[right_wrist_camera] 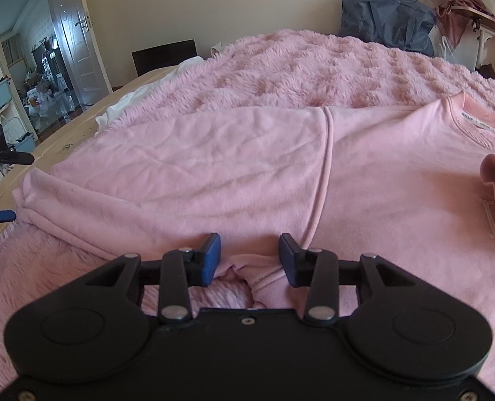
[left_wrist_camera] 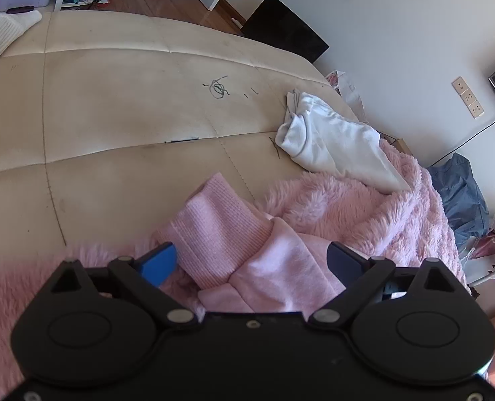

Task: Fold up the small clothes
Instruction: 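Close the left gripper on the cuff of the other sleeve, then lift the held sleeve over the body and open the left gripper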

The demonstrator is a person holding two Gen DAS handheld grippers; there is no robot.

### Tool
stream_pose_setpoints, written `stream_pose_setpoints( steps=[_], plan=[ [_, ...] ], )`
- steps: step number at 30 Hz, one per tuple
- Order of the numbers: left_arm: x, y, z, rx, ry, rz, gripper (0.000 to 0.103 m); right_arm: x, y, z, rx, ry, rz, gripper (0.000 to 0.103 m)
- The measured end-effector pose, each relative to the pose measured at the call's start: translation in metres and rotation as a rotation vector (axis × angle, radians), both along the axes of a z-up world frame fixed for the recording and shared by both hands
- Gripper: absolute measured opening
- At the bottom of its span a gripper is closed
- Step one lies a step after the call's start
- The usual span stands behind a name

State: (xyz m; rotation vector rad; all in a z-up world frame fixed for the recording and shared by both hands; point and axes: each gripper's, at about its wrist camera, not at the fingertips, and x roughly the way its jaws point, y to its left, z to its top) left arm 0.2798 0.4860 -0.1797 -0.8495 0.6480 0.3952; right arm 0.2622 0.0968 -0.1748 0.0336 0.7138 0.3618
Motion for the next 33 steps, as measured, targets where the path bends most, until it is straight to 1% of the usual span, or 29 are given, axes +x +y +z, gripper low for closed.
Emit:
stream_pose_setpoints(
  steps=[2, 3, 4, 5, 6, 7, 8, 10, 14, 16, 19, 21, 25, 27, 29, 31, 33],
  plan=[
    [-0.002, 0.001, -0.001, -0.018, 0.006, -0.002, 0.092, 0.001, -0.001, 0.000, 0.001, 0.003, 0.002, 0.040],
    [-0.003, 0.002, -0.003, -0.025, 0.014, 0.006, 0.084, 0.001, -0.001, 0.000, 0.003, 0.004, 0.002, 0.040],
    [-0.004, 0.004, -0.004, -0.029, 0.025, 0.024, 0.063, 0.002, -0.001, 0.000, 0.003, 0.005, 0.002, 0.040],
    [-0.006, 0.006, -0.006, -0.033, 0.046, 0.042, 0.050, 0.002, -0.001, 0.000, 0.003, 0.005, 0.001, 0.040],
    [-0.006, 0.008, -0.007, -0.033, 0.062, 0.050, 0.029, 0.002, -0.001, 0.000, 0.002, 0.005, 0.001, 0.040],
    [-0.005, 0.010, -0.008, -0.023, 0.085, 0.056, 0.014, 0.002, -0.001, 0.000, 0.001, 0.004, 0.001, 0.040],
    [-0.005, 0.012, -0.010, -0.023, 0.099, 0.054, 0.017, 0.002, -0.001, 0.000, 0.001, 0.004, 0.001, 0.040],
    [-0.007, 0.017, -0.013, -0.054, 0.085, 0.060, 0.017, 0.002, 0.000, 0.000, -0.001, 0.004, 0.002, 0.040],
    [-0.010, 0.021, -0.017, -0.075, 0.071, 0.073, 0.019, 0.002, 0.000, 0.000, -0.004, 0.002, 0.002, 0.040],
    [-0.010, 0.022, -0.018, -0.082, 0.060, 0.064, 0.012, 0.002, 0.000, 0.000, -0.005, 0.003, 0.002, 0.041],
    [-0.014, 0.022, -0.017, -0.092, 0.030, 0.067, 0.008, 0.003, 0.000, -0.001, -0.005, 0.005, 0.002, 0.041],
    [-0.018, 0.022, -0.016, -0.108, 0.001, 0.081, 0.007, 0.003, 0.000, -0.001, -0.005, 0.005, 0.001, 0.041],
    [-0.028, 0.020, -0.007, -0.109, -0.052, 0.090, 0.006, 0.003, 0.000, 0.000, -0.005, 0.006, 0.000, 0.041],
    [-0.034, 0.018, 0.001, -0.128, -0.094, 0.087, 0.006, 0.004, -0.001, 0.000, -0.003, 0.009, -0.001, 0.041],
    [-0.039, 0.013, 0.016, -0.149, -0.153, 0.070, 0.006, 0.004, -0.001, 0.002, 0.005, 0.011, -0.006, 0.041],
    [-0.040, 0.004, 0.035, -0.173, -0.217, 0.035, 0.006, 0.002, -0.004, 0.005, 0.023, 0.002, -0.019, 0.041],
    [-0.039, -0.010, 0.059, -0.168, -0.278, -0.009, 0.006, -0.002, -0.007, 0.009, 0.030, -0.022, -0.050, 0.041]
  ],
)
